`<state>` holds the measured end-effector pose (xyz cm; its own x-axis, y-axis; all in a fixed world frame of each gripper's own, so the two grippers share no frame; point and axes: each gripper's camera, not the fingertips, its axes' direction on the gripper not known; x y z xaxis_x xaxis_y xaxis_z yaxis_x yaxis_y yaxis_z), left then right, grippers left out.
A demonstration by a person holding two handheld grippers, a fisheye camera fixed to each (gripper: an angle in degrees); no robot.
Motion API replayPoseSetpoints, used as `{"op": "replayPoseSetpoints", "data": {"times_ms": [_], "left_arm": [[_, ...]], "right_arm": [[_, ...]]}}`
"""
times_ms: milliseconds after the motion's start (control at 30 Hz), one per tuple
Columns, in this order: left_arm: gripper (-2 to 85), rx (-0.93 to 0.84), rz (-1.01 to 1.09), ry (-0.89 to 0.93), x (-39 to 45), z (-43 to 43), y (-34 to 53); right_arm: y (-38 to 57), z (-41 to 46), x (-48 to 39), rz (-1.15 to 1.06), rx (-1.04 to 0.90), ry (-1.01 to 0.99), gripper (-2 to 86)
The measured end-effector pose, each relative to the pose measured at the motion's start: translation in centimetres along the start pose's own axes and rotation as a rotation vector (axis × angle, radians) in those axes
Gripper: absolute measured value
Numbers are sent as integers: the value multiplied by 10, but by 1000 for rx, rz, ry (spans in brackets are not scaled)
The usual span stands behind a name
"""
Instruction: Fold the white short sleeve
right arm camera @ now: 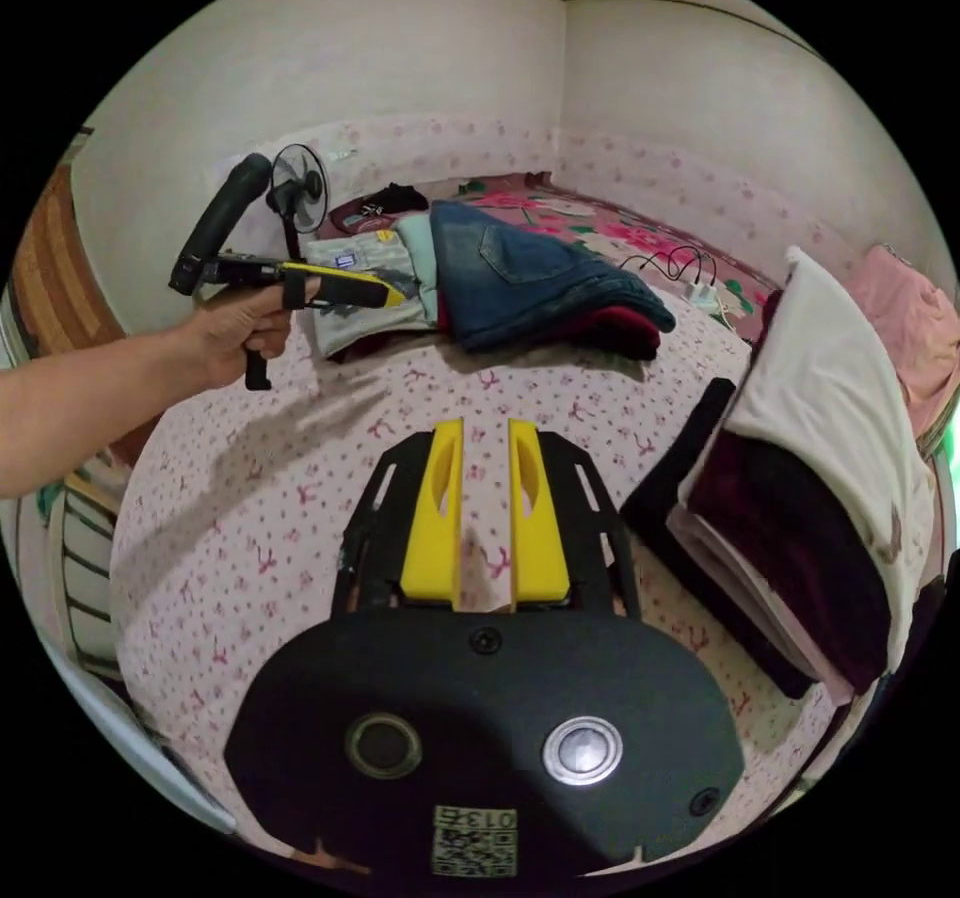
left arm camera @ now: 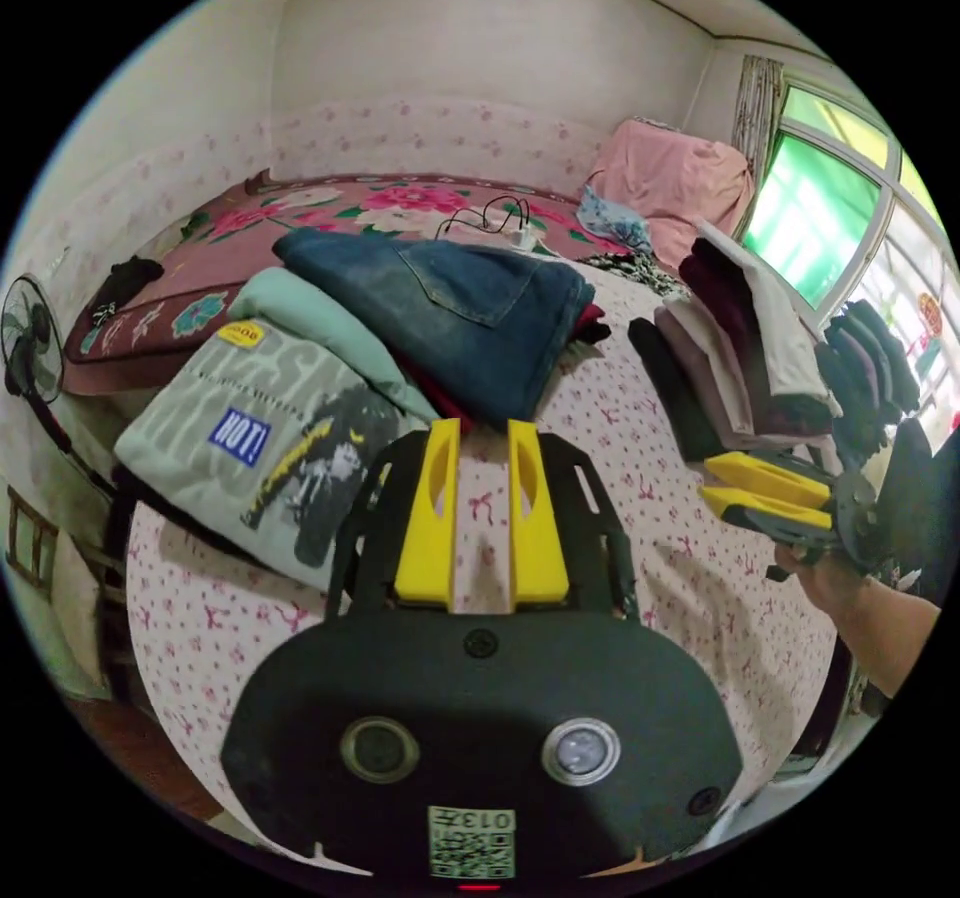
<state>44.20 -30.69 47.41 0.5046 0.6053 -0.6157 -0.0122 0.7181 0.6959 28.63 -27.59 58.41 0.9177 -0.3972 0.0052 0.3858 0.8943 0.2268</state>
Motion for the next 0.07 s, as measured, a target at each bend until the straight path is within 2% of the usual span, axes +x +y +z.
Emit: {"op": "replayPoseSetpoints", "data": {"times_ms": [67], "left_arm": [[116,-6,28,33,-21,12,-29]], "right_arm": [[-25,17,-1,41,4,12,83]]}}
